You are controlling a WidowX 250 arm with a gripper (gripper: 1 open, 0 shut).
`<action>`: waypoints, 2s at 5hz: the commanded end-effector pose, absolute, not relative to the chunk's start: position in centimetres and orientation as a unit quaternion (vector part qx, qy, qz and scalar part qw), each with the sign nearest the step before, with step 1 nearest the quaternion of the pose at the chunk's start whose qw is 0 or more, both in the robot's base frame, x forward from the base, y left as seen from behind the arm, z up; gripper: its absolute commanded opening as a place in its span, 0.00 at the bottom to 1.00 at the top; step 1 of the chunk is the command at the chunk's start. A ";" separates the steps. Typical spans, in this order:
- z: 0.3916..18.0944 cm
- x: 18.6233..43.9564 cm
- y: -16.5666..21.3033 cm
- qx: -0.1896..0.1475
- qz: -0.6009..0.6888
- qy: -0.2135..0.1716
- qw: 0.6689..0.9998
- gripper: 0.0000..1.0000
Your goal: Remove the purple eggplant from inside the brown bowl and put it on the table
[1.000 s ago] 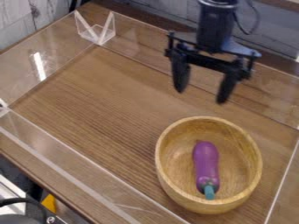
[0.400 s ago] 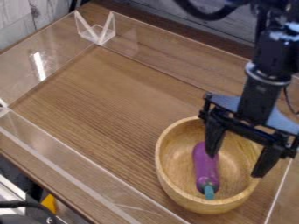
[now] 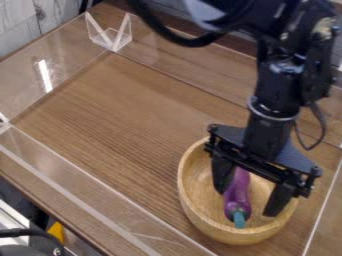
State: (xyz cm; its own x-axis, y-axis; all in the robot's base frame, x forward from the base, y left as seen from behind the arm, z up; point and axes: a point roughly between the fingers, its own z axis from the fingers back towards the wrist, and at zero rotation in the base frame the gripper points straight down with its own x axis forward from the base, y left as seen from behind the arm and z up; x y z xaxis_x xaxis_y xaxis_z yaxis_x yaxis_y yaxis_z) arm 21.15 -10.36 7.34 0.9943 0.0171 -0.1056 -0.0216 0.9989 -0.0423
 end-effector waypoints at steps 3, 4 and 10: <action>7.3 22.8 -10.5 -0.046 0.054 -0.010 0.997 1.00; 6.7 23.0 -10.8 -0.044 0.068 -0.009 0.997 1.00; 6.8 23.1 -11.3 -0.043 0.084 -0.017 0.995 1.00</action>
